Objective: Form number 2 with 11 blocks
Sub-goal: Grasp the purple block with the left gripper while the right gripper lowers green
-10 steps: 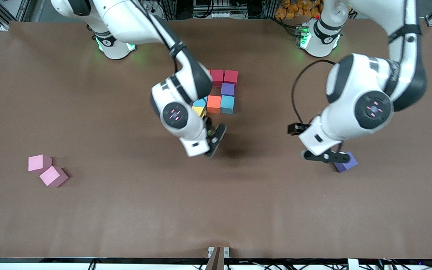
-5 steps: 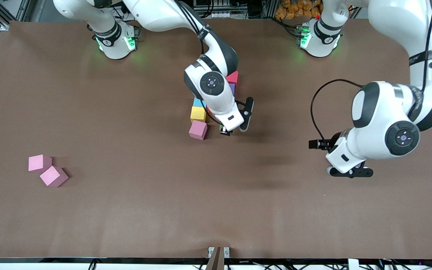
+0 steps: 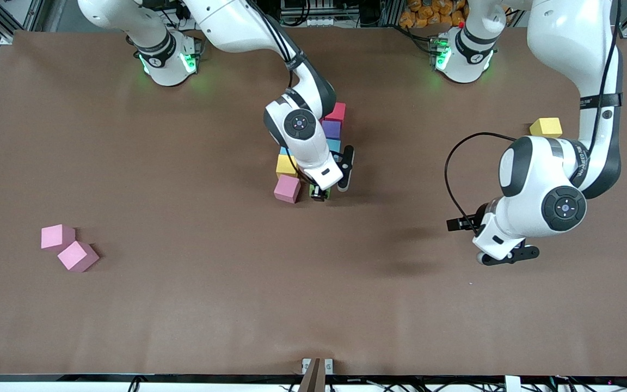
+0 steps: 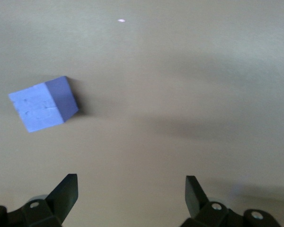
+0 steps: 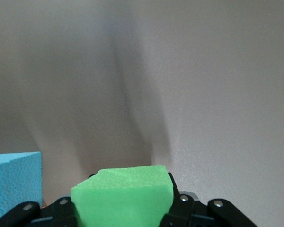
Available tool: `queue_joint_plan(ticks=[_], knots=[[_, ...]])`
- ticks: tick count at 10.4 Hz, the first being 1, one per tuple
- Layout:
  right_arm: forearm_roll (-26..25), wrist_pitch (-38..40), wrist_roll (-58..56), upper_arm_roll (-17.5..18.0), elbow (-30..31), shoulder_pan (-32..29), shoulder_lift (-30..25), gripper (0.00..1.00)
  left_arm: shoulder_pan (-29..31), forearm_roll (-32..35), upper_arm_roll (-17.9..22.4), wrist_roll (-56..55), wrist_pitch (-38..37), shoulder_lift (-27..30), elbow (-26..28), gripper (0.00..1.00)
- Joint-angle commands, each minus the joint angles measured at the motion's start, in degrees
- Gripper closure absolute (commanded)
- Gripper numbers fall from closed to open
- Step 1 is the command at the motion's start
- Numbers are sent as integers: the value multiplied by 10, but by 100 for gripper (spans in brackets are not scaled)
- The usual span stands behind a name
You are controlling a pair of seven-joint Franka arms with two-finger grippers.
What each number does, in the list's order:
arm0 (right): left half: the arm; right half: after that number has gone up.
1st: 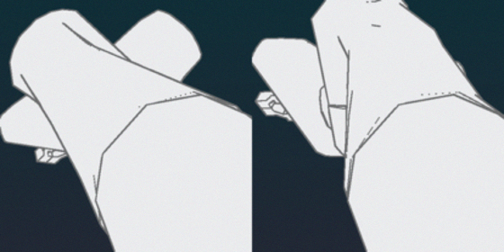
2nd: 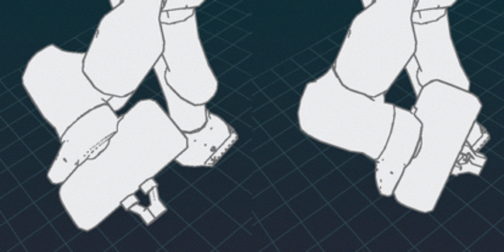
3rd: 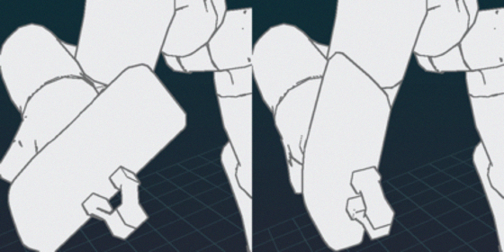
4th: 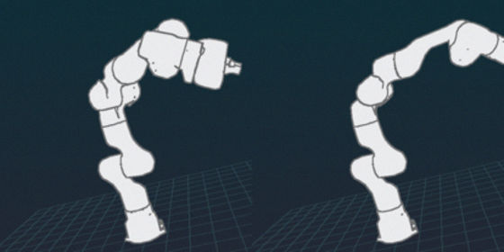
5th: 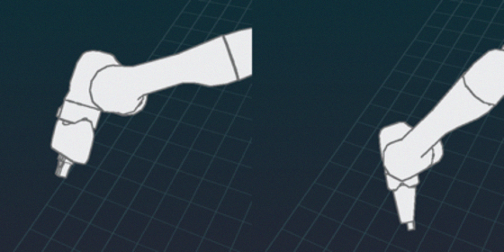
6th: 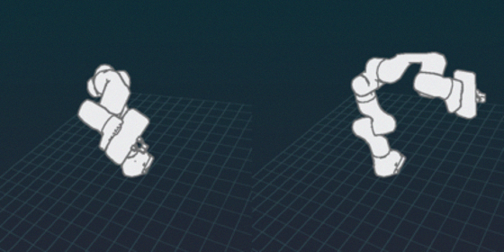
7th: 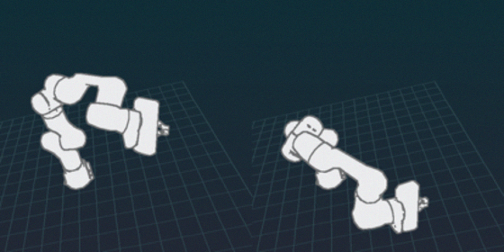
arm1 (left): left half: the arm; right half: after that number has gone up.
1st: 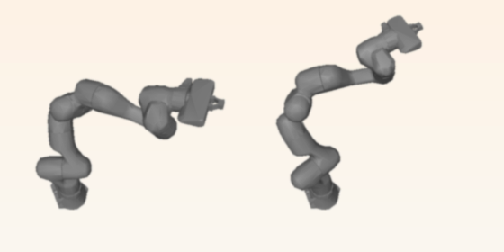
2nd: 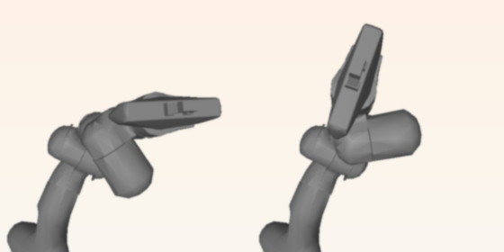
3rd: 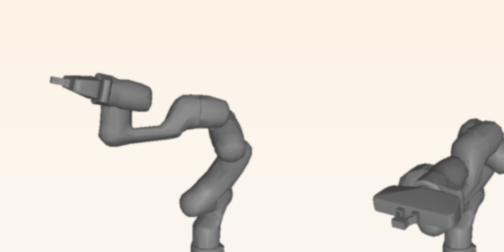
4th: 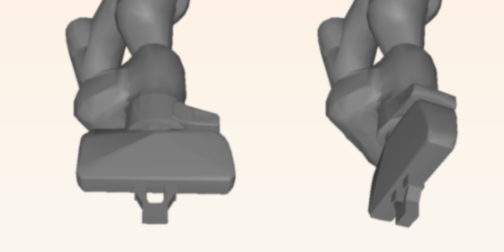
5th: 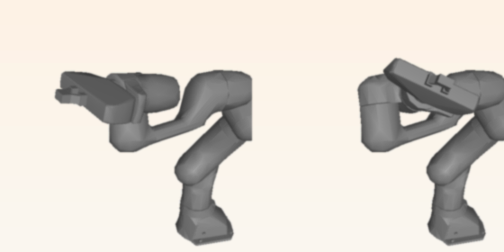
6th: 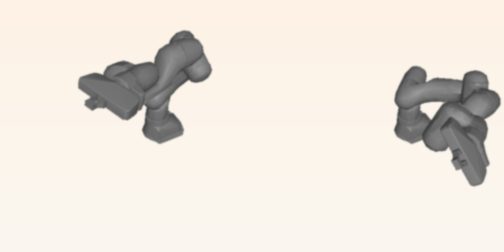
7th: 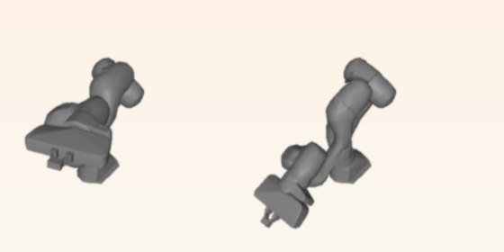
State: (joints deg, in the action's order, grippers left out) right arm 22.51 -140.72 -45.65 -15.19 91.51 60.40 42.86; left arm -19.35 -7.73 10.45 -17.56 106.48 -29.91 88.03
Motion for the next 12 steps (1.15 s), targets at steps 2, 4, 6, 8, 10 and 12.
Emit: queue_joint_plan(ticks=[2,4,6,8,10,12], knots=[[51,-39,-74,-9,68,4,-33,79,21,19,47,-5,15,-6,15,0],[54,-59,-78,-6,80,2,-32,80,24,20,59,-16,20,-16,17,0],[54,-71,-80,-5,90,1,-32,80,25,18,71,-17,21,-18,24,0],[54,-72,-82,-5,90,-1,-32,80,25,18,71,-17,21,-18,25,0],[54,-72,-94,-4,91,-7,-31,80,25,18,71,-17,21,-19,25,0],[54,-72,-94,-3,92,-9,-32,80,25,17,71,-33,21,-18,35,0]])
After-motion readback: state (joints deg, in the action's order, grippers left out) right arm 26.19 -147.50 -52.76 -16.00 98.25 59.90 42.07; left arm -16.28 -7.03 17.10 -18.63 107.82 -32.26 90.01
